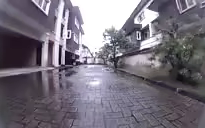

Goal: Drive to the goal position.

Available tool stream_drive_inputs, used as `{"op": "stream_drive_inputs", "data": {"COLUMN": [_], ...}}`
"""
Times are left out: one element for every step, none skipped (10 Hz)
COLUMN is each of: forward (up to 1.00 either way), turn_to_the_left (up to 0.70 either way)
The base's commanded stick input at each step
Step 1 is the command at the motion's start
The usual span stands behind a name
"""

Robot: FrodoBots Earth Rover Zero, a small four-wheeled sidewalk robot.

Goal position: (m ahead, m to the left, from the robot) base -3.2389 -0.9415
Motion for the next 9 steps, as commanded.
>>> {"op": "stream_drive_inputs", "data": {"forward": [0.7,0.7,0.7,0.7,0.7,0.7,0.7,0.7,0.7], "turn_to_the_left": [0.27,0.35,0.34,0.14,0.0,0.0,0.0,0.0,0.0]}}
